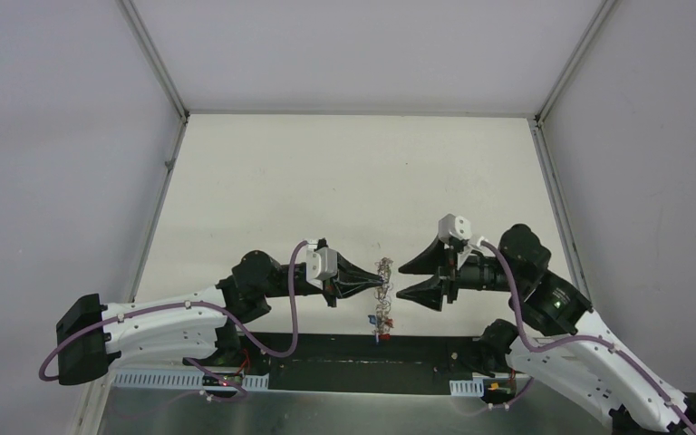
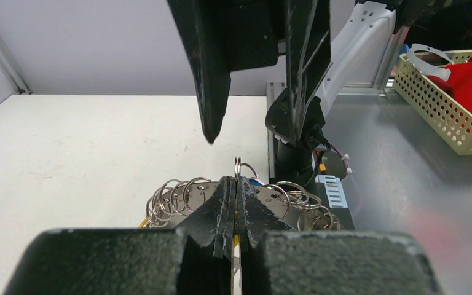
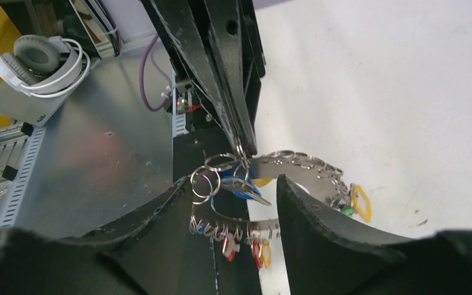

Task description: Put the keys on the keyring

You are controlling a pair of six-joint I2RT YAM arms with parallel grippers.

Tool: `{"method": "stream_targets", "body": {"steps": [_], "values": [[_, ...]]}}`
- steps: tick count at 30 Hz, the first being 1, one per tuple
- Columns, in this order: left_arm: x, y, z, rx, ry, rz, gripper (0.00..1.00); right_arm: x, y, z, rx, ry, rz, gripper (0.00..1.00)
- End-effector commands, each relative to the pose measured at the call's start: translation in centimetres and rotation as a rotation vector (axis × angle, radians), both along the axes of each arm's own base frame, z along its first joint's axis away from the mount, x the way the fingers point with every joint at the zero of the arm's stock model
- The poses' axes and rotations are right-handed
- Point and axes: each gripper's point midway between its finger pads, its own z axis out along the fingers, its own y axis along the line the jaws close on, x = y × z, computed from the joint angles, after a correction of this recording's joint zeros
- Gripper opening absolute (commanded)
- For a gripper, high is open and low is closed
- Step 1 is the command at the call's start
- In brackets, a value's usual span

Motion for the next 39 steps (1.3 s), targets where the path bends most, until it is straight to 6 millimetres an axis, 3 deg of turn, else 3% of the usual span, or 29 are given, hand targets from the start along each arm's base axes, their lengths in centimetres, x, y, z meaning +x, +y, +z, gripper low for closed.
{"method": "stream_targets", "body": {"steps": [1, 7, 15, 21, 29, 30, 34, 39], "values": [[-0.9, 1.2, 6.2, -0.179, -0.071, -0.014, 0.00, 0.1, 0.5, 3.0, 0.117, -0.121, 0.024, 0.54], [-0.9, 1.2, 6.2, -0.179, -0.070, -0.014, 0.00, 0.1, 1.6, 3.1, 0.116, -0.104, 0.075, 0.42], [-0.9, 1.3, 6.2, -0.181, -0.073, -0.012, 0.00, 0.8, 2.3, 2.4, 0.099, -0.088, 0.082, 0.41], [-0.9, 1.5, 6.2, -0.184, -0.074, -0.005, 0.00, 0.7, 2.7, 1.6, 0.092, -0.066, 0.104, 0.25], [-0.9, 1.6, 6.2, -0.185, -0.075, -0.001, 0.00, -0.1, 2.4, 0.9, 0.089, -0.058, 0.132, 0.27], [-0.9, 1.6, 6.2, -0.186, -0.075, -0.001, 0.00, -0.1, 2.4, 0.7, 0.086, -0.053, 0.135, 0.26], [-0.9, 1.6, 6.2, -0.187, -0.076, -0.002, 0.00, -0.2, 2.4, 0.7, 0.084, -0.056, 0.141, 0.00], [-0.8, 1.5, 6.1, -0.181, -0.073, -0.001, 0.00, -0.1, 2.3, 0.9, 0.084, -0.071, 0.138, 0.00]]}}
